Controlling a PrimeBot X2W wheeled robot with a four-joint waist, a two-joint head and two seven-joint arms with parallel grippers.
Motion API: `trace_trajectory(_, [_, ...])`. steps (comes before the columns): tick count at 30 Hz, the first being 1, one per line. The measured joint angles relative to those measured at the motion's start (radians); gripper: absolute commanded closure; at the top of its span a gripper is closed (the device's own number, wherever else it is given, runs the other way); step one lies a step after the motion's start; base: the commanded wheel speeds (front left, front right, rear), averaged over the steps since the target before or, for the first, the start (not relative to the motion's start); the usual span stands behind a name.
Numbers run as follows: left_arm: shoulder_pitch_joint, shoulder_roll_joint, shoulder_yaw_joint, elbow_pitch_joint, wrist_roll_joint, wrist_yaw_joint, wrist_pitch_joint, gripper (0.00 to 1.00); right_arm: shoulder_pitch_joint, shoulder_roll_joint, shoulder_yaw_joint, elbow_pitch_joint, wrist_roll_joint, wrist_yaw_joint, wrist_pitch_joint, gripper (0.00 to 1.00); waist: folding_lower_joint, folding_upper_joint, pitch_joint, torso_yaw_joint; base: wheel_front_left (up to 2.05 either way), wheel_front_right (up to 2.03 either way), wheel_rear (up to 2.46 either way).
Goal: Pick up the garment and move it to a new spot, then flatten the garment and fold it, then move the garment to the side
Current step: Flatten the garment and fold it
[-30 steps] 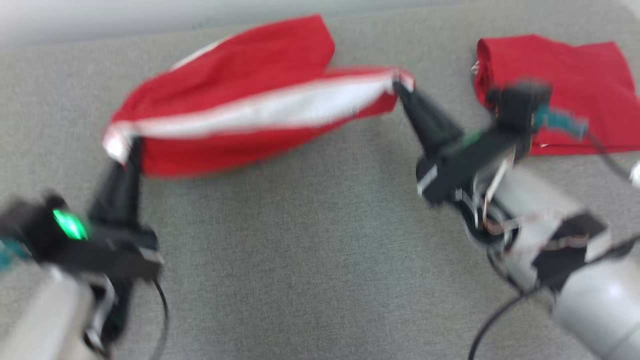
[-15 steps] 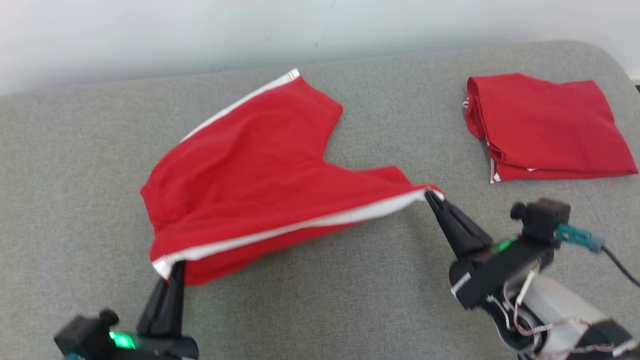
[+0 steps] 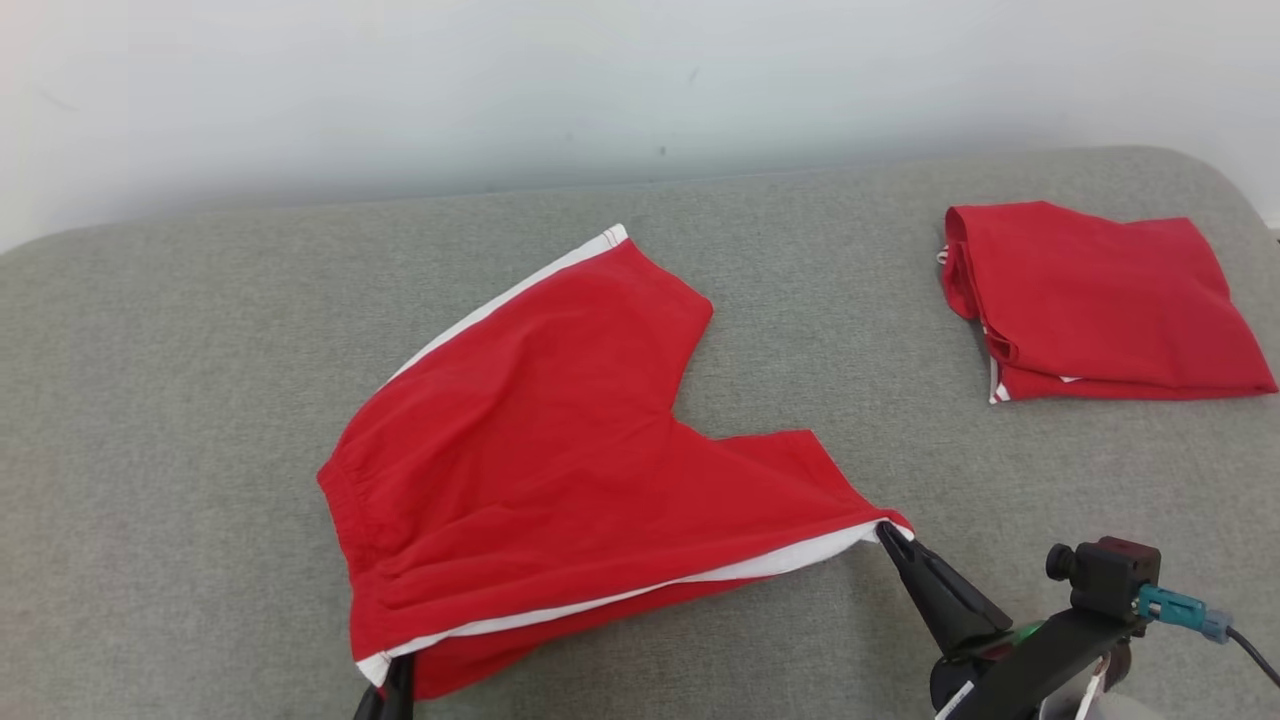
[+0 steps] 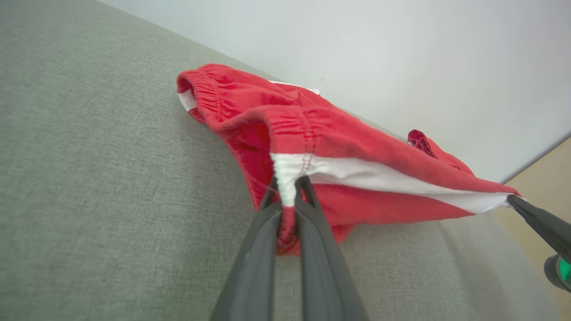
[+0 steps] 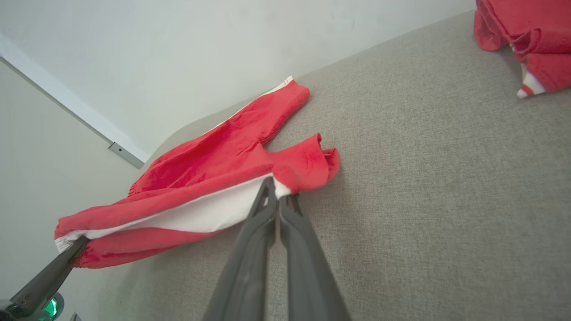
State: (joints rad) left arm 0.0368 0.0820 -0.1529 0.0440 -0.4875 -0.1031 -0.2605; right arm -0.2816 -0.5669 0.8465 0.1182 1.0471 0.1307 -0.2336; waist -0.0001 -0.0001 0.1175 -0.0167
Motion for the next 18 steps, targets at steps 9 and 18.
trace_trajectory(9, [-0.005,-0.022,0.019,-0.001,0.057,-0.019,0.000,1.00,0.004,0.016,-0.082,-0.029,-0.075,0.000,0.033,1.00,0.0001,0.0000,-0.015,0.029,0.00,0.00,0.00])
trace_trajectory(18, [-0.126,-0.021,0.040,-0.006,0.087,-0.026,0.000,1.00,-0.187,0.083,-0.118,0.022,-0.170,0.000,0.094,1.00,0.0001,0.0001,0.002,0.042,0.00,0.00,0.00])
